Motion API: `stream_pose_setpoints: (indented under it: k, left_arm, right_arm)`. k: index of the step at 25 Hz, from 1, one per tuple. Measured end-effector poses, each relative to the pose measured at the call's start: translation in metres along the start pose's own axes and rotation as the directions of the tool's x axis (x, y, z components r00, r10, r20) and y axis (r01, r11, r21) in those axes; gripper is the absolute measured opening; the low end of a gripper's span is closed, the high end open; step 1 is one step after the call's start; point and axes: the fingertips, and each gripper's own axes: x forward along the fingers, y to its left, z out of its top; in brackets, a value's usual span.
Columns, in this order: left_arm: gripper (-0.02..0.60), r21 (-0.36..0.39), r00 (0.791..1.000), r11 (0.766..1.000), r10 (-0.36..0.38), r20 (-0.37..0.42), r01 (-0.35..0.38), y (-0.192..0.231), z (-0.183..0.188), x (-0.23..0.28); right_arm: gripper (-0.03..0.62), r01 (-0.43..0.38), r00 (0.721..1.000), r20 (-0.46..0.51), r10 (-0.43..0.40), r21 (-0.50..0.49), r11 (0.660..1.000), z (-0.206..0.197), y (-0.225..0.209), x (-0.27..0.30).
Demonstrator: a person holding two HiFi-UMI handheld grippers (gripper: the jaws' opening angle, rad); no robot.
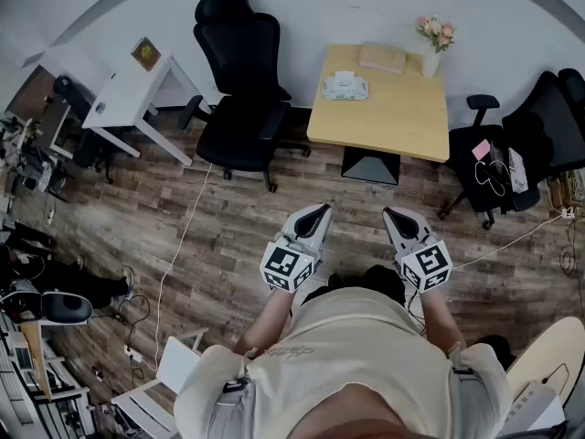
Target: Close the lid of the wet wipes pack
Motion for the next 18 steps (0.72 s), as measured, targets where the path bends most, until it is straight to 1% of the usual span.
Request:
stream_pose_setpoints:
  k: [4, 7, 11, 14, 18]
  left_arm:
    - [0.018, -0.041, 1.0, 0.999, -0.003, 0.003, 0.003, -0.002, -0.009, -0.003]
    - [0.018, -0.055, 1.0, 0.998, -0.014, 0.001, 0.014, -0.004, -0.013, -0.003]
    - [0.018, -0.062, 1.0, 0.998, -0.02, -0.005, 0.019, 0.002, -0.018, 0.001]
    - [0.018, -0.075, 1.0, 0.997, -0.013, -0.011, 0.012, 0.013, -0.022, 0.011]
    - [0.018, -0.08, 0.999, 0.997, -0.007, -0.032, 0.005, 0.027, -0.022, 0.025]
  right_arm:
    - [0.002, -0.014, 1.0, -0.018, 0.013, -0.029, 0.999, -0.003, 0.013, 0.004]
    - [0.002, -0.025, 0.999, -0.035, 0.024, -0.038, 0.999, -0.006, 0.019, 0.003]
    - [0.002, -0.003, 0.998, -0.066, -0.002, -0.079, 0.997, -0.008, 0.018, 0.0]
    - [0.002, 0.005, 0.996, -0.094, -0.01, -0.051, 0.999, -0.018, 0.007, 0.005]
    - [0.002, -0.02, 0.996, -0.092, 0.021, 0.013, 1.0, -0.023, -0.006, 0.018]
